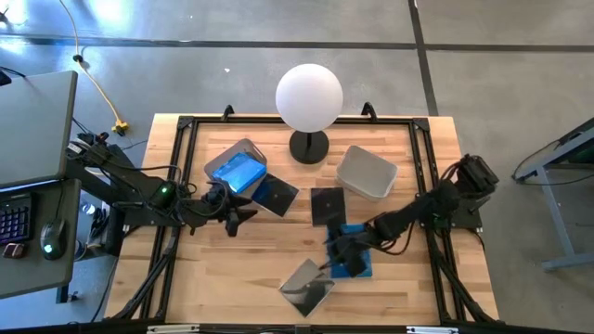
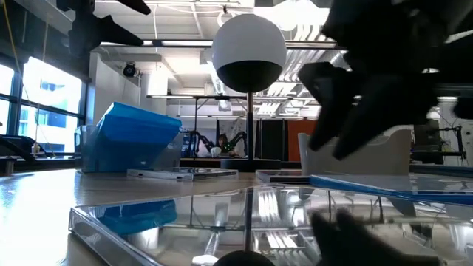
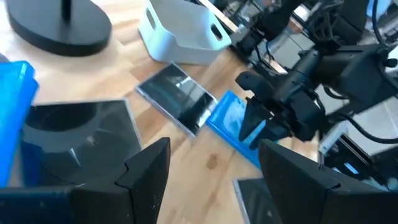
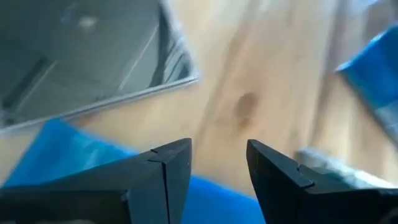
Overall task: Pick & place jewel cases by type
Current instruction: Put the blue CD case into the black bin
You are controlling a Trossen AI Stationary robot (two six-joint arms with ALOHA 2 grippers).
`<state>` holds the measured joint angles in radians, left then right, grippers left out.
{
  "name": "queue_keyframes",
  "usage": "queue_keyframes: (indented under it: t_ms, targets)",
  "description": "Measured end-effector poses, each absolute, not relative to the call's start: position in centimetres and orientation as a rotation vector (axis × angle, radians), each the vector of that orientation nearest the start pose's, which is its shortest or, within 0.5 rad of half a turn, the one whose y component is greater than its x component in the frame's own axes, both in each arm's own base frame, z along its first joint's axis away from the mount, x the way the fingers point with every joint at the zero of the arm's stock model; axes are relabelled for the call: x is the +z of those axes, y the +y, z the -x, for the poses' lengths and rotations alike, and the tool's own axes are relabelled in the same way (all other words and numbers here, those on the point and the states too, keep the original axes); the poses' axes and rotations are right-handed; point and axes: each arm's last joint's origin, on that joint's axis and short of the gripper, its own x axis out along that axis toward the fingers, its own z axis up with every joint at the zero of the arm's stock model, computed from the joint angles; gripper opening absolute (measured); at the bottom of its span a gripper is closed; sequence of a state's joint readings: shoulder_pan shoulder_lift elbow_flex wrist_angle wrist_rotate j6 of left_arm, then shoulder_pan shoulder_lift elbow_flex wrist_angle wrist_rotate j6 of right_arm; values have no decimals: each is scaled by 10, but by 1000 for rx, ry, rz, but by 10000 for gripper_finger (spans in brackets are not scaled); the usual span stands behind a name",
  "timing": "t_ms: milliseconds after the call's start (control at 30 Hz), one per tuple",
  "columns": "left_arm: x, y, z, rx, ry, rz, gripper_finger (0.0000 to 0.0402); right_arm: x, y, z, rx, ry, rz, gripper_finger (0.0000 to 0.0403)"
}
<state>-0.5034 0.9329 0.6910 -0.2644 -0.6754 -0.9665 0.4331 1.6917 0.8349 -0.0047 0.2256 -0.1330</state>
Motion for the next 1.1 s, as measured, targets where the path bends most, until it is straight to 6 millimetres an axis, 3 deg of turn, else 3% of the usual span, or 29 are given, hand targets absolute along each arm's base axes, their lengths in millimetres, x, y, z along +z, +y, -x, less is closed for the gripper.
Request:
queue_keyframes:
  t_ms: [133,333,500,600,833,1100]
  targets:
    - [272,-77,-179,374,284,628,241,155,131,-291,254,774,429,149]
    - [270,-78,-180,370,303,558,241,168,140,-264,192,868,412,149]
    - [269,-78,-181,372,308,543,241,159,141,-236,80,1102,276,149]
    - [269,-78,-181,381,302,540,241,150,138,-227,57,1156,262,149]
    - [269,-78,-181,382,300,541,241,127,120,-225,121,1129,157,149]
    - [269,-78,-181,381,300,541,241,121,107,-236,320,958,452,149]
